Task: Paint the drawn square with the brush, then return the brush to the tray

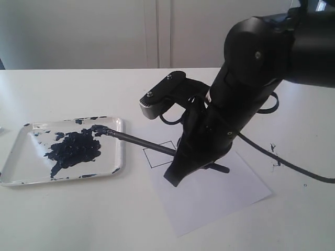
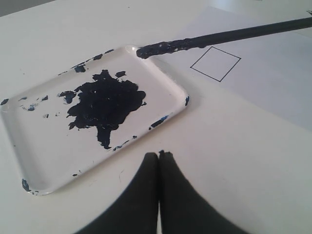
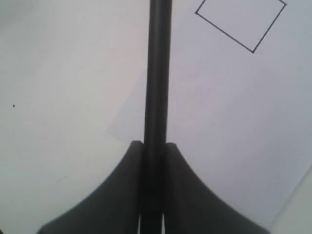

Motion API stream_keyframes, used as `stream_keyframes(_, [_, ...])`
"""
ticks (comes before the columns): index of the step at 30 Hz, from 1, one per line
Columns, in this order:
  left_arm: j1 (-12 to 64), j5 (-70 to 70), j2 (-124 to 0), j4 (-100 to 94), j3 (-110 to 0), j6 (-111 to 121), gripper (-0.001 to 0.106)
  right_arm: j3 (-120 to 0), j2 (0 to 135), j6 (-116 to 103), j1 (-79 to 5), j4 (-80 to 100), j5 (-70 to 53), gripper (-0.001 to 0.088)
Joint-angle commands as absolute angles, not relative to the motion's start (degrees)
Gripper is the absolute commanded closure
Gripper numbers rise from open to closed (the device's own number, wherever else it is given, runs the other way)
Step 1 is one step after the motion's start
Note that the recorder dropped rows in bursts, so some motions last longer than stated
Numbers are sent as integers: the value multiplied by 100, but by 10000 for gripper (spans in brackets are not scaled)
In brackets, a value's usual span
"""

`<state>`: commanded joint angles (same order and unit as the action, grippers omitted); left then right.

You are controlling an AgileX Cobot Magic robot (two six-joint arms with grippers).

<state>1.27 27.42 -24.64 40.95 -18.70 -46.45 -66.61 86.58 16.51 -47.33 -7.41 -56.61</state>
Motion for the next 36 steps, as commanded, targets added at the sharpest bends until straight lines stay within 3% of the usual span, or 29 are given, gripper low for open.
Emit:
stream_keyframes(15, [127, 2742, -2464, 4095, -1870, -4645, 1053, -6661, 7903, 807, -4733, 168, -6980, 868])
stream_keyframes(36, [127, 2743, -2464, 4105, -1870, -4645, 1053, -5915, 7959, 617, -4733, 200, -6314, 868])
